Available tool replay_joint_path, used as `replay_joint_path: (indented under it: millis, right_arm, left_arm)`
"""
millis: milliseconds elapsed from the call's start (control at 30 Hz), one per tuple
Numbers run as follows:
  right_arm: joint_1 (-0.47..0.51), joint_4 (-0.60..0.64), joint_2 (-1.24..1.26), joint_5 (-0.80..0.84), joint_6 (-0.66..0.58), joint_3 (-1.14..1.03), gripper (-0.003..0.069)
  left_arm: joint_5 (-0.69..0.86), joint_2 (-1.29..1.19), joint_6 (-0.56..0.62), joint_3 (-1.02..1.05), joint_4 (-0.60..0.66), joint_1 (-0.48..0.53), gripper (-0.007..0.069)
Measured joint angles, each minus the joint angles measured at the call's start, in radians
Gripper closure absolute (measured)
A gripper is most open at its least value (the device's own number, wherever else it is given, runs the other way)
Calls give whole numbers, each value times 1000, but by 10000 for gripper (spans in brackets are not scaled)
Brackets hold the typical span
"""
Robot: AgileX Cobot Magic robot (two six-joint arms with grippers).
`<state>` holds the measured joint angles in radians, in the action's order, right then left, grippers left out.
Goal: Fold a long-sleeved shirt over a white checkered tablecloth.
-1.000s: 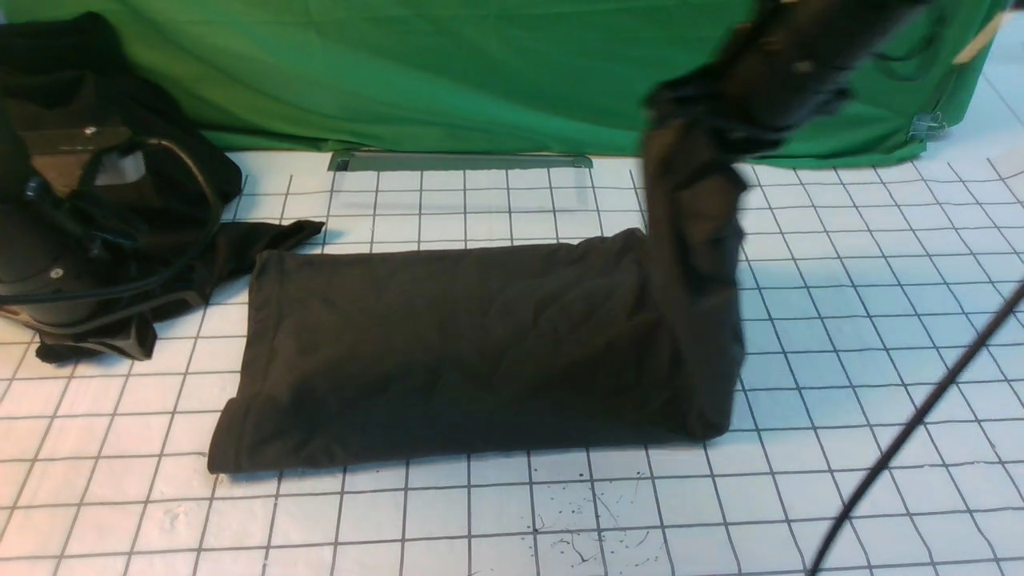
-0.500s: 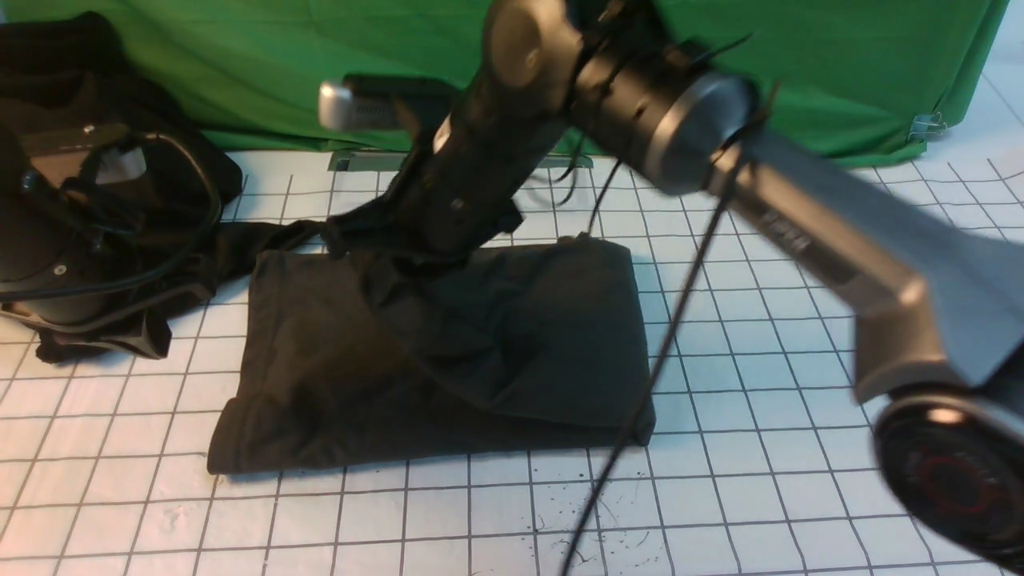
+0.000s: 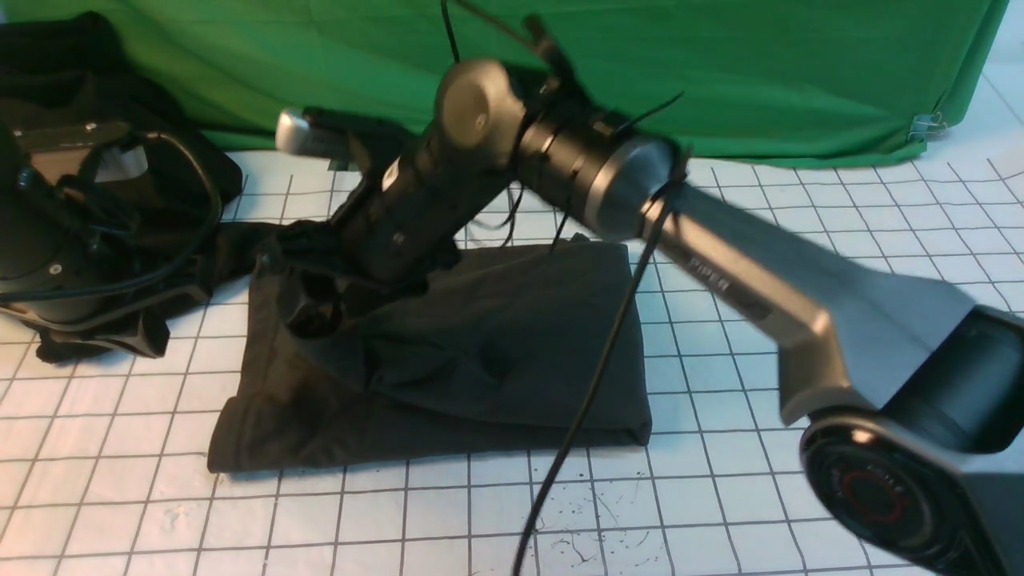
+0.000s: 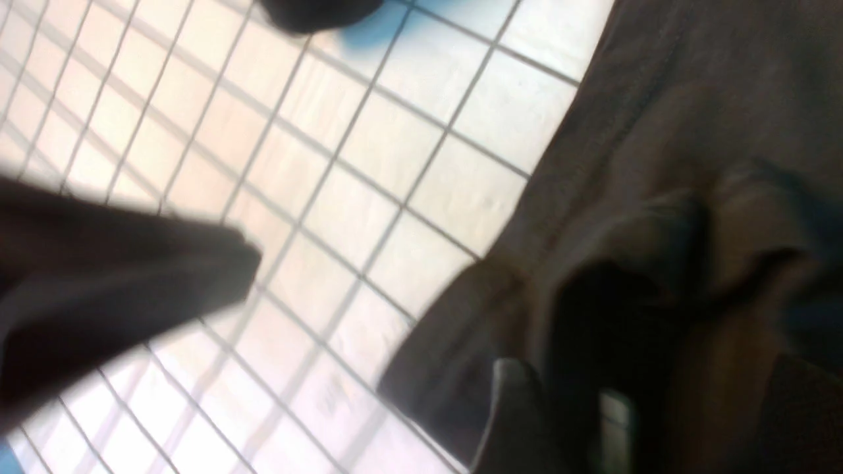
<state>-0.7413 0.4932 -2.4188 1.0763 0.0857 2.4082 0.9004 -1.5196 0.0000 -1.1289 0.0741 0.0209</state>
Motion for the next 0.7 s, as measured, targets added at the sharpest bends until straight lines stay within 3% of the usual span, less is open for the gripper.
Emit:
replay_joint_path:
  millis: [100,133,167,200,300,500,633,667,700]
  right_arm:
    - [46,-68,30,93,-44,63,262]
    - [82,-119,60,114,-59,80,349]
    - [87,-126,64,114,-62,80,363]
    - [129,-171,98,124,-73,80,493]
    - [182,-201,158,127,-99,41,616]
    - [227,-244,324,134,-178,-249,652]
    - [237,-259,404,139,-223,-440,652]
    - [241,-271,437,142,-238,-514,652]
    - [242,-274,443,142,-238,-527,652]
  left_arm:
    - [5,0,0,0,7,3,629]
    - [6,0,14,0,41,3,629]
    - [6,0,19,0,53,3,629]
    - [6,0,73,0,117,-1,629]
    - [1,0,157,0,241,-21,629]
    - [-86,-2,189,0,323,-115,572]
    - [-168,-22,171,0,324,-172,443]
    - [-206,-47,143,0,317,-189,358]
    - [-209,-50,140,0,314,-190,339]
